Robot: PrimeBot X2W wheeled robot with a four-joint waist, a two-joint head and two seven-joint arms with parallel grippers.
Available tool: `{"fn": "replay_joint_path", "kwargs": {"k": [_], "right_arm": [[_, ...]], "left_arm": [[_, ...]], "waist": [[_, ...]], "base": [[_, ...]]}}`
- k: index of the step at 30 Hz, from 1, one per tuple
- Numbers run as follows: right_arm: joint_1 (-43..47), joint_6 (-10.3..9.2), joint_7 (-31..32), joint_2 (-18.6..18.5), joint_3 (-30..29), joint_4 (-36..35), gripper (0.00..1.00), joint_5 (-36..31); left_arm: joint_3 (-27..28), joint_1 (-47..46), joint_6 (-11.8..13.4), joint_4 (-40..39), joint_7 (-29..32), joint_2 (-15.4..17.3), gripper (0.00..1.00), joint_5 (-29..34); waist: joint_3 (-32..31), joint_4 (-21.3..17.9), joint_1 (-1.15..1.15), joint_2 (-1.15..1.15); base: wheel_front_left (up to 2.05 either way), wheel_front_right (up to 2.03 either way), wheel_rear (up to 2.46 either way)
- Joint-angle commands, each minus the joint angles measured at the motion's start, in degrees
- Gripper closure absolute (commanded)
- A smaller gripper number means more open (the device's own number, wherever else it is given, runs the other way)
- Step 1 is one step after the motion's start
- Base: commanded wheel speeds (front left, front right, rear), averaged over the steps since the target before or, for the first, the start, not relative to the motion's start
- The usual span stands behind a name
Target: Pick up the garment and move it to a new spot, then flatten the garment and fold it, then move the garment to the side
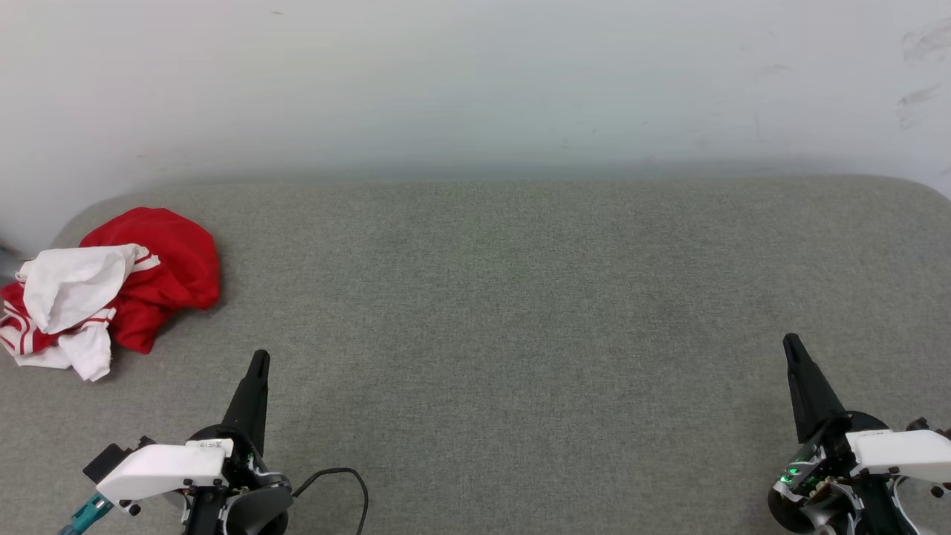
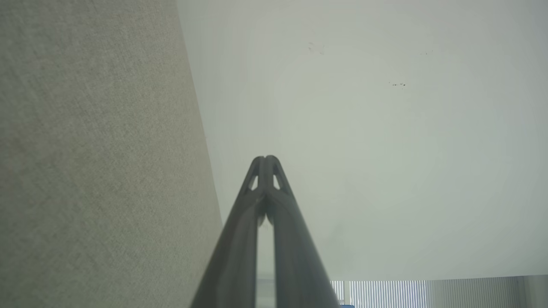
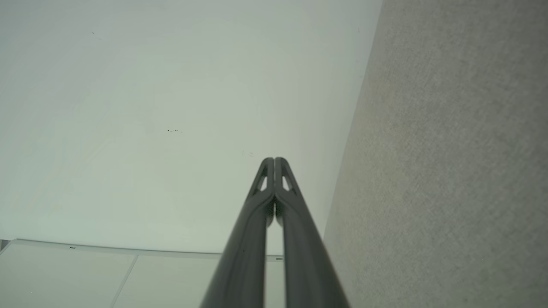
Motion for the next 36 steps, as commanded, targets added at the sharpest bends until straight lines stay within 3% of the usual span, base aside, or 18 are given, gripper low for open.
{"fn": "replay_joint_path", "kwargs": {"k": [1, 20, 21, 29, 36], "right_arm": [[-0.7, -0.02, 0.1, 0.2, 0.0, 0.1, 1.0, -0.3], [-0.7, -0.02, 0.1, 0.2, 0.0, 0.1, 1.0, -0.3], [0.0, 0.0, 0.0, 0.0, 0.0, 0.0, 0.0, 0.0], [1.6, 0.0, -1.5, 0.0, 0.1, 0.9, 0.0, -1.8], [1.8, 0.0, -3.2, 0.0, -0.3, -0.6, 0.0, -7.3]], "left_arm": [[0.1, -0.4, -0.1, -0.1, 0.1, 0.0, 1.0, -0.1], [0.1, -0.4, -0.1, -0.1, 0.1, 0.0, 1.0, -0.1], [0.0, 0.0, 0.0, 0.0, 0.0, 0.0, 0.0, 0.0], [-0.7, 1.4, 0.0, -0.1, -1.5, -0.1, 0.0, 0.7], [-0.1, 1.5, 0.0, -1.2, -3.2, -0.1, 0.0, 5.2]], "waist": [[0.0, 0.0, 0.0, 0.0], [0.0, 0.0, 0.0, 0.0], [0.0, 0.0, 0.0, 0.0], [0.1, 0.0, 0.0, 0.0], [0.1, 0.0, 0.0, 0.0]], "base": [[0.0, 0.0, 0.0], [0.0, 0.0, 0.0], [0.0, 0.0, 0.0], [0.0, 0.0, 0.0], [0.0, 0.0, 0.0]]}}
